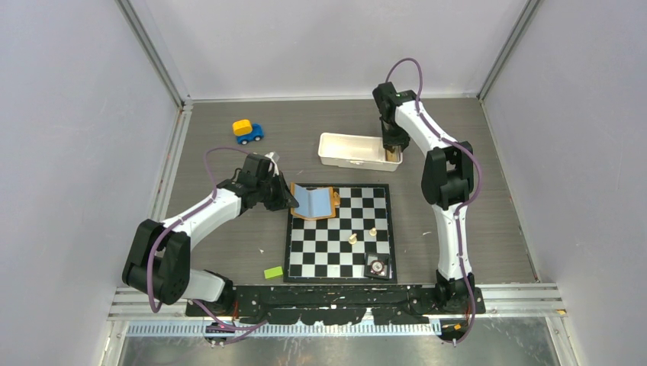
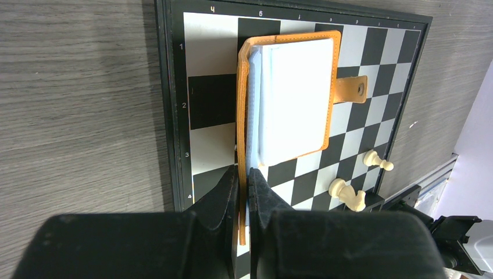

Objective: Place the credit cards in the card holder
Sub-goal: Pick up the credit card from the storage box.

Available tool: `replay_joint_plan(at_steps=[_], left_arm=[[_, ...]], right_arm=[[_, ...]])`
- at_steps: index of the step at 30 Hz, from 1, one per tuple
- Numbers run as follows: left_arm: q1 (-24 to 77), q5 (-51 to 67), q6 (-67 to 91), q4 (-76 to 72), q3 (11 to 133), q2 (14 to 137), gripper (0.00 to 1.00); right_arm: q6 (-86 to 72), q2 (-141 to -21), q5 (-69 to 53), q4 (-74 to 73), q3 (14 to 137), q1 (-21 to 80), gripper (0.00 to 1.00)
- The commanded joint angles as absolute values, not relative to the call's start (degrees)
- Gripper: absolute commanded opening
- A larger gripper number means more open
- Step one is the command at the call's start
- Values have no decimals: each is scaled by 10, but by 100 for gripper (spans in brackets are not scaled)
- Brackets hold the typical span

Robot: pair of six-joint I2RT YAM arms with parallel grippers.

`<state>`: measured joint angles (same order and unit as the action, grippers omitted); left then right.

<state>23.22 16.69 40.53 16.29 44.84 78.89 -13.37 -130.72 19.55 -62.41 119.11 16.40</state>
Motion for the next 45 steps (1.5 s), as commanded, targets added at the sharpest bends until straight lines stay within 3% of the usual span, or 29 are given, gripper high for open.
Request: replay_joint_plan(at_steps=[1,10,23,37,45], left_arm=[[230,180,410,147,453,774,0],[230,179,411,147,451,773,0],[230,174,411,149,445,765,0],[230,172,420,144,434,756,0],[230,188,429,127,416,763,0]], right_arm=[[-126,-1272,211,-635,1212,166,31],[-128,-1278,201,-635,1214,166,22],[-150,-1250,118,-628,1227,166,1],[-171,-1151,62,-641,1220,167,1],[-217,-1012,-100,-546,1058,184,0]])
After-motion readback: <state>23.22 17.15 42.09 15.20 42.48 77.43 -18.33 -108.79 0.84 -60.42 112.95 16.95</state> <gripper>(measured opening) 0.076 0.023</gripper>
